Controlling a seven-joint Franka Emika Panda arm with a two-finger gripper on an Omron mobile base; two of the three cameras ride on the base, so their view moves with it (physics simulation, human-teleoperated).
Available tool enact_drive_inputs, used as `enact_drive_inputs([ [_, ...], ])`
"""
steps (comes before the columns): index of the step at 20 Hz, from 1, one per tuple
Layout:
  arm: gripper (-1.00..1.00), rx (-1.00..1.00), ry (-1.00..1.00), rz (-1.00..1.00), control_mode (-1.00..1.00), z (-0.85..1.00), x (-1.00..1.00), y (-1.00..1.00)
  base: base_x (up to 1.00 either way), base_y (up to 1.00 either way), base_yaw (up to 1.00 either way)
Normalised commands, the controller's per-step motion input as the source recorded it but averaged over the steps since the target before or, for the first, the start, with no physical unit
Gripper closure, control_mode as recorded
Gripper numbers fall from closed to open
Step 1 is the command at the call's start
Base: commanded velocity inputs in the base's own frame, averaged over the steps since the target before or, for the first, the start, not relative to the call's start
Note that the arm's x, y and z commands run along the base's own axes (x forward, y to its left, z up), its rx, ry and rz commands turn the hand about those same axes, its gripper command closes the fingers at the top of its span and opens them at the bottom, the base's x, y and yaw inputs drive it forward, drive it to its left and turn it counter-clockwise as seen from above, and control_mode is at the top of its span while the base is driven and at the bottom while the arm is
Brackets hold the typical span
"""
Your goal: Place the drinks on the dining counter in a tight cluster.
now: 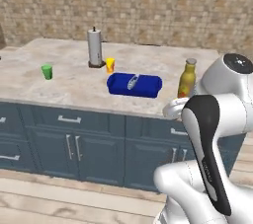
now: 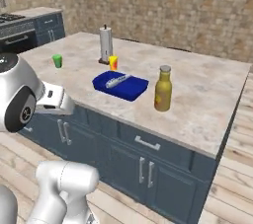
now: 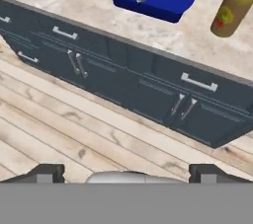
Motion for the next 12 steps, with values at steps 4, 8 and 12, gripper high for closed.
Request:
enact_drive_inputs([
  [4, -1.00, 0.00, 0.00, 0.00, 1.00, 0.00, 0.00, 0.00, -0.93, 0.34, 0.55],
  [8, -1.00, 0.00, 0.00, 0.00, 1.00, 0.00, 0.00, 0.00, -0.95, 0.37, 0.61],
  [12, -1.00, 0.00, 0.00, 0.00, 1.00, 0.00, 0.00, 0.00, -0.61, 0.42, 0.75],
])
